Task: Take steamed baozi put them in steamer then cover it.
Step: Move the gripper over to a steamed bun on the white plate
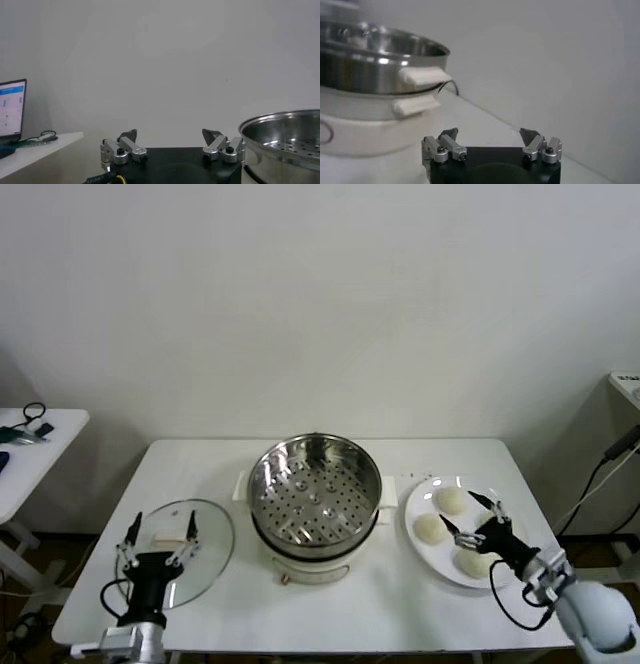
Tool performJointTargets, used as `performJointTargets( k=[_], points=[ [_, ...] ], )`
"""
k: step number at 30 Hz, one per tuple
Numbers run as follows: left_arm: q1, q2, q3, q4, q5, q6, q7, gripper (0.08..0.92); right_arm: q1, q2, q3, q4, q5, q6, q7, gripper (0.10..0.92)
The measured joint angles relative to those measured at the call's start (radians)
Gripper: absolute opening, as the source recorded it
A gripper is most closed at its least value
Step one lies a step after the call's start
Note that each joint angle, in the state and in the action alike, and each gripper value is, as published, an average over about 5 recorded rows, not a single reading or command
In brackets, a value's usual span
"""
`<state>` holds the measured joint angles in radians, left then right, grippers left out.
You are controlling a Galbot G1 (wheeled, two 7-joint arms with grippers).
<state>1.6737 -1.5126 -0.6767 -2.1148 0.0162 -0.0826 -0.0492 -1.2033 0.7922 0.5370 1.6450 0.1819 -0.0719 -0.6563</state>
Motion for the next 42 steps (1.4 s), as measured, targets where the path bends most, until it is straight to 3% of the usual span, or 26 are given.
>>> performJointTargets(
  k=[8, 17, 29, 42],
  points=[
    [0.007, 0.003, 0.000, 0.007, -0.001, -0.004, -0.009, 0.823, 0.292, -0.144, -0.226, -0.163, -0.123, 0.003, -0.225, 0.823],
    [0.002, 0.002, 0.000, 0.014, -0.006, 0.006, -0.018, 0.823, 0.621, -0.185, -0.492, -0.345, -0.304, 0.039, -0.430, 0.823],
    [-0.024, 0.008, 0.002, 0.024, -0.003, 0.031, -0.024, 0.823, 0.962, -0.081, -0.812, -0.573, -0.454, 0.068, -0.557, 0.823],
    [-0.025, 0.013, -0.001, 0.038, -0.004, 0.039, -0.027, 0.823, 1.090, 0.095, -0.949, -0.777, -0.564, 0.098, -0.581, 0.823]
  ],
)
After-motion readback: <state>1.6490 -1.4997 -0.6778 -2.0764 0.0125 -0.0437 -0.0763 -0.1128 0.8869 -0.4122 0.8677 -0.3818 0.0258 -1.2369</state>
